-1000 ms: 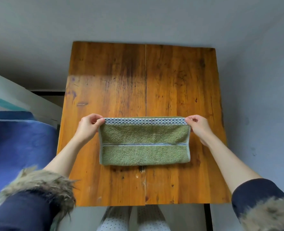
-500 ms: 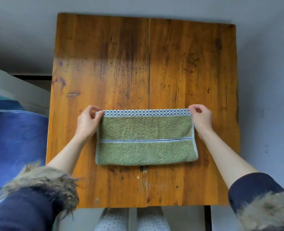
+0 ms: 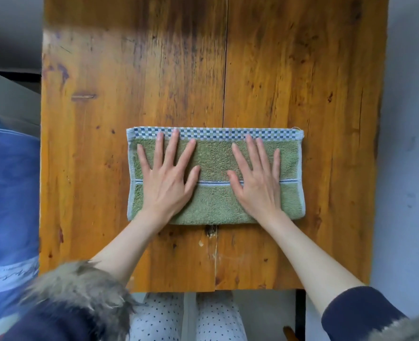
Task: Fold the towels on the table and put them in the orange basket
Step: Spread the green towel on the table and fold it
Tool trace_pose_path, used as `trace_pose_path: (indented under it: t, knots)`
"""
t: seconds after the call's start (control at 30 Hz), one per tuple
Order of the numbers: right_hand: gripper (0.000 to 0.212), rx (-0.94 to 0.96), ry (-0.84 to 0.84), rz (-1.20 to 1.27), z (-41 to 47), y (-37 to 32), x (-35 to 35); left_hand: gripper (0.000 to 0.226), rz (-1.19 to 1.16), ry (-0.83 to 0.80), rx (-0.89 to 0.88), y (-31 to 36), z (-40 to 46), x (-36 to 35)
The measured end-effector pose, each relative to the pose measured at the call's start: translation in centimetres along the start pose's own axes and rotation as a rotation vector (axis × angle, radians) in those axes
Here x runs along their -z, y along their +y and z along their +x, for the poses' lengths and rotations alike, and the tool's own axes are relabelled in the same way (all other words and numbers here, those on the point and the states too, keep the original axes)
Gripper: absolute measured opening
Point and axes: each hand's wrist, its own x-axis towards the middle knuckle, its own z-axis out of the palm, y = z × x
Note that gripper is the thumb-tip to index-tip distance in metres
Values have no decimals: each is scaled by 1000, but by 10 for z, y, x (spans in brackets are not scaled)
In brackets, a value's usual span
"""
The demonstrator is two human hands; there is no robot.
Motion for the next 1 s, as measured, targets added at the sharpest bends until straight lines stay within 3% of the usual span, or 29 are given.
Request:
trace_pose_path:
  t: [0.17,0.5,0.63,0.7,0.8,0.9,1.0]
  knots:
    - [59,-117,73,5,-6,34,3,58,26,19,-30,-26,-13,2]
    - [59,-148,84,-4,-11,38,4,54,-36,65,-49,-35,-32,-10]
    - [58,-117,130,17,-20,7,8,50,-284,132,-19,-39,-32,-2]
    - [56,29,127,41,-28,-24,4,48,-420,235,58,-42,-34,4]
    - [53,167,104,30,-29,-63,-8,44,-429,335,308,-48,-41,15]
    - [55,69,65,5,-18,-78,-17,38,-452,212,596,-50,-45,21]
    - [56,-13,27,-23,-16,-83,-23,36,-480,111,689,-50,-44,22]
